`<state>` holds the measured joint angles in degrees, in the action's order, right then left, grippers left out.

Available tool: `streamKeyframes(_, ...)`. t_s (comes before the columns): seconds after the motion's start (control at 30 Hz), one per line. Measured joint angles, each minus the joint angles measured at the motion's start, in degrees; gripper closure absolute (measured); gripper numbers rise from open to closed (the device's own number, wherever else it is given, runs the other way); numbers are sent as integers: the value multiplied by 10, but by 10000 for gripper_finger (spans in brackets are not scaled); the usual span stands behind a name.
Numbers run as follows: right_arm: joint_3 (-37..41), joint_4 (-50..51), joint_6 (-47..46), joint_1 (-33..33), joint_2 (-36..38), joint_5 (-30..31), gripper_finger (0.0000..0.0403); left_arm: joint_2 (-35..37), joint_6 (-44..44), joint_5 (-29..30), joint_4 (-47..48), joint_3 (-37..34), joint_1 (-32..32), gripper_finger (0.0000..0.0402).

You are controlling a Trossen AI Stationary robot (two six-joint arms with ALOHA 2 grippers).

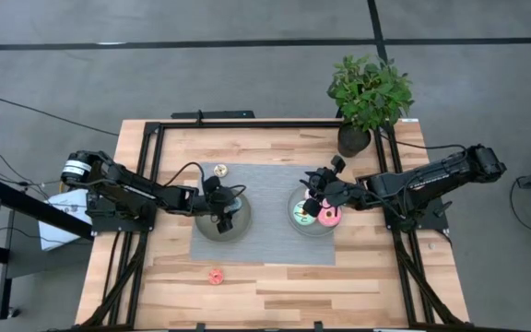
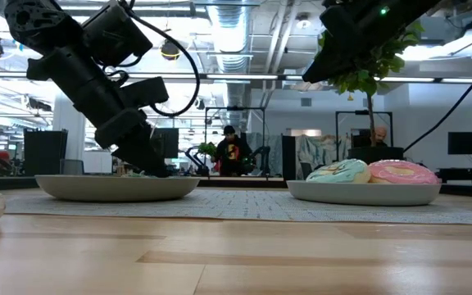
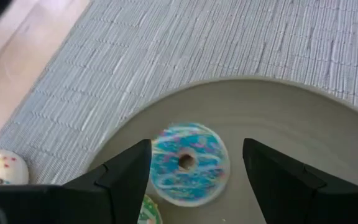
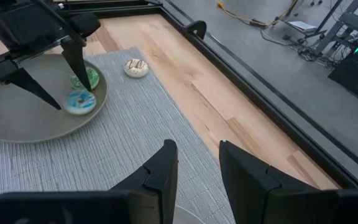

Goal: Pick & Place donuts
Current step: Put the small blue donut into the green plate, then put the small pink donut into the green plate

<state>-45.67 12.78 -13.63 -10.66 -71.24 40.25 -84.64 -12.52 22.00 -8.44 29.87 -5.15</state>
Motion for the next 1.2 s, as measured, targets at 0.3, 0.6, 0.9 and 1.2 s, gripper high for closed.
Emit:
streamKeyframes(0.3,0,2,0,0,0,0,294,5,36,-7,85,63,0,154)
streamKeyframes(0.6,0,59,-26,0,0,4,294,5,-80,-57,336,159,-10,154)
streamKeyframes(0.9,35,82,-64,-25,4,61,294,5,-97,-21,355,161,-53,154)
streamKeyframes(1.2,103,77,-118,-60,46,108,294,26,-215,-4,406,161,-121,154)
